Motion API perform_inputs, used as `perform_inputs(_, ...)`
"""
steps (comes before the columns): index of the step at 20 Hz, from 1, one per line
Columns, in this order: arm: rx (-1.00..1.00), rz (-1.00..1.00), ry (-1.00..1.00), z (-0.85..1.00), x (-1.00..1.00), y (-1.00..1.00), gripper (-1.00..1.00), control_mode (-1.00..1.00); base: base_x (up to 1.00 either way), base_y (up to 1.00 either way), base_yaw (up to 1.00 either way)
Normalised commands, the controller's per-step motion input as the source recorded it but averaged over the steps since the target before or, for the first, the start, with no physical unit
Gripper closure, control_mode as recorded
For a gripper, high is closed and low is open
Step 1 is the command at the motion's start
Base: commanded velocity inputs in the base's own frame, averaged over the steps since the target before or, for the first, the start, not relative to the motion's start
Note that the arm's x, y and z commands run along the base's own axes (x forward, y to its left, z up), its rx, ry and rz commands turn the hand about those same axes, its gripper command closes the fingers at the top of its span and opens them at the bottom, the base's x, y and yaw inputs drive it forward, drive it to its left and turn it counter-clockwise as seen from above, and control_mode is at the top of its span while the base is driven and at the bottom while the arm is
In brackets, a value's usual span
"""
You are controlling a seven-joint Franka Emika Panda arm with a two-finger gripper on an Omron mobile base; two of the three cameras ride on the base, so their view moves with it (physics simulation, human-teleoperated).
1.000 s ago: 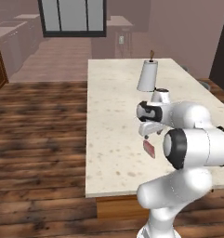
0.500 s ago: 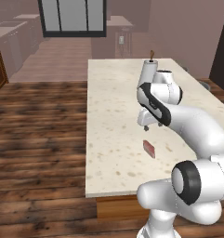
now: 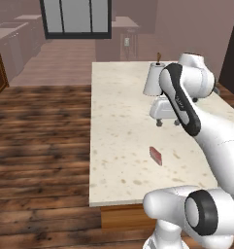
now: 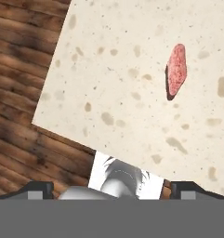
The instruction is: Open the fridge, remove the apple, squash, and steak, and place them on any counter.
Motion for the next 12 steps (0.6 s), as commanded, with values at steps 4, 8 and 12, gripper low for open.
perform_inputs(4,-0.03,-0.12,-0.12,0.47,-0.55,0.16,-1.00,-1.00,0.00,0.00,0.00)
perform_inputs(8,-0.12,-0.02,-0.03,0.54,-0.53,0.06,-1.00,-1.00,0.00,0.00,0.00)
perform_inputs(12,-0.04,-0.04,-0.12,0.45,-0.49,0.00,-1.00,-1.00,0.00,0.00,0.00)
